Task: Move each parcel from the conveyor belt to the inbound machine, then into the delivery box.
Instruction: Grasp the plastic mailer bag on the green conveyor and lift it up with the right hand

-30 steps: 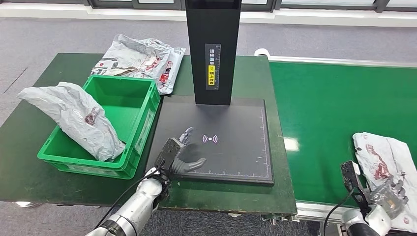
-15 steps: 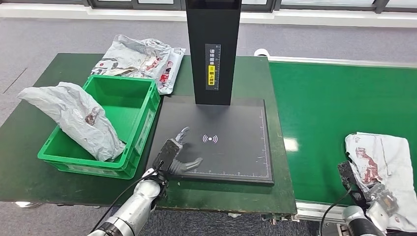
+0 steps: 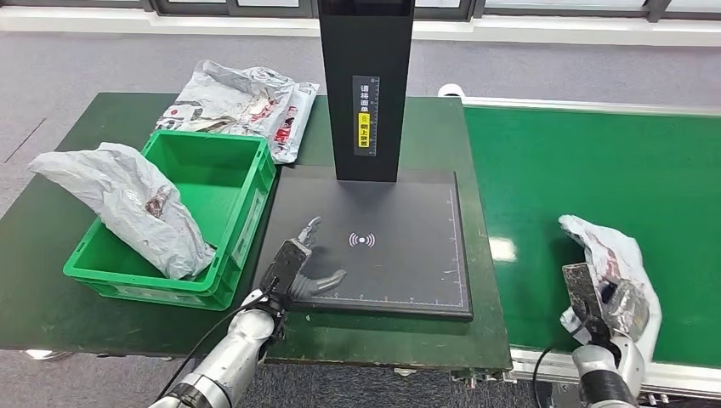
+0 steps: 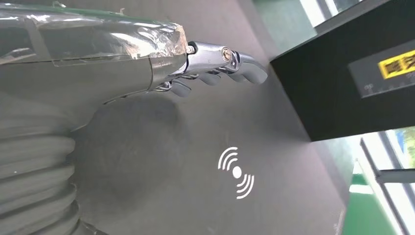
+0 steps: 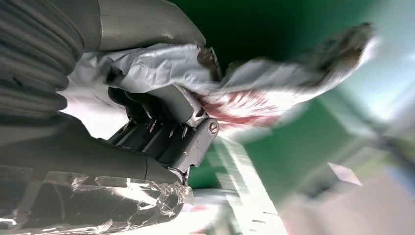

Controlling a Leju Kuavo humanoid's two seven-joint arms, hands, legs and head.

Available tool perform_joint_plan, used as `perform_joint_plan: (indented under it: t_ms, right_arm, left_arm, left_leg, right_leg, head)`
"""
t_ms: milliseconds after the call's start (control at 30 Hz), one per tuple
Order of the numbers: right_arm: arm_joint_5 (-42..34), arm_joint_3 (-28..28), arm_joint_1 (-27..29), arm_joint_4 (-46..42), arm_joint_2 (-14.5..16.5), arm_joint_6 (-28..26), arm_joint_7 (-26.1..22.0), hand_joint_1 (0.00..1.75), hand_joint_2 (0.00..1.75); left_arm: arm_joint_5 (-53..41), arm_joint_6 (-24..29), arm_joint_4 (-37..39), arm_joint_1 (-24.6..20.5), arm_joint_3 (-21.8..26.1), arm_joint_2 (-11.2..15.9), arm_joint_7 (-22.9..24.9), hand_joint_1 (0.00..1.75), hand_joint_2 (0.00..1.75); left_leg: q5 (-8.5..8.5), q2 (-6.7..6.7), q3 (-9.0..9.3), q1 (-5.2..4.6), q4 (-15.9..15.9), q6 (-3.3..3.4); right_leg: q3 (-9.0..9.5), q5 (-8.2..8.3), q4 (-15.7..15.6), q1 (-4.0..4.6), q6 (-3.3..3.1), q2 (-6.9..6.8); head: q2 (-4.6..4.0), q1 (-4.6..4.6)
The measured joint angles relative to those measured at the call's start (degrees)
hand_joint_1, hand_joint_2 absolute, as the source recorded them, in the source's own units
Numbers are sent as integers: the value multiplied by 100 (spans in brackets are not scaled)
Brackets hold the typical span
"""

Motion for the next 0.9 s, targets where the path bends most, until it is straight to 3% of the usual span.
perform_joint_plan:
  t_ms: [167, 300, 400, 600, 833, 867, 900]
  right_arm:
    - [-684, 1290, 549, -2187, 587, 299, 405, 175, 175]
    - [-1055, 2120, 745, -3042, 702, 411, -6, 175, 175]
    - [-899, 2838, 877, -3603, 879, 543, -96, 175, 175]
    - [-680, 4333, 917, -4079, 1185, 1030, -72, 175, 175]
    - [-1491, 5629, 674, -3898, 1225, 2055, -35, 175, 175]
    - [-1586, 5776, 611, -3813, 1215, 2307, -4, 147, 175]
    - [-1668, 5904, 556, -3720, 1203, 2558, 10, 103, 175]
  left_arm:
    - [179, 12, 66, -98, 258, -11, -167, 0, 175]
    - [234, 132, 76, -120, 359, -16, -291, 0, 175]
    - [354, 149, 34, -132, 410, -26, -467, 0, 175]
    - [437, 268, -105, -201, 425, -87, -653, 0, 175]
    - [674, 475, -163, -399, 423, -170, -742, 0, 175]
    - [706, 476, -157, -436, 421, -179, -761, 0, 175]
    - [734, 480, -148, -471, 418, -188, -782, 0, 175]
  left_leg:
    - [4, -4, -2, 1, -2, -6]
    - [5, -6, -8, 2, -2, -6]
    - [4, 5, -8, 2, -1, -7]
    - [5, -3, -10, 3, -1, -8]
    - [6, -2, -11, 2, -1, -8]
    - [6, -2, -11, 2, 0, -8]
    - [6, -2, -11, 2, 0, -8]
  right_leg:
    - [-13, -4, 8, 1, -4, -3]
    - [-12, -4, 10, 0, -5, -6]
    - [-17, -3, 9, -1, -5, 4]
    - [-18, -4, 10, 1, -6, -2]
    - [-19, -3, 9, -1, -5, -1]
    - [-19, -3, 8, -1, -5, -1]
    - [-19, -3, 8, -1, -4, -1]
  head:
    - [0, -2]
    - [0, 2]
    - [0, 1]
    - [0, 0]
    - [0, 0]
    - [0, -1]
    - [0, -1]
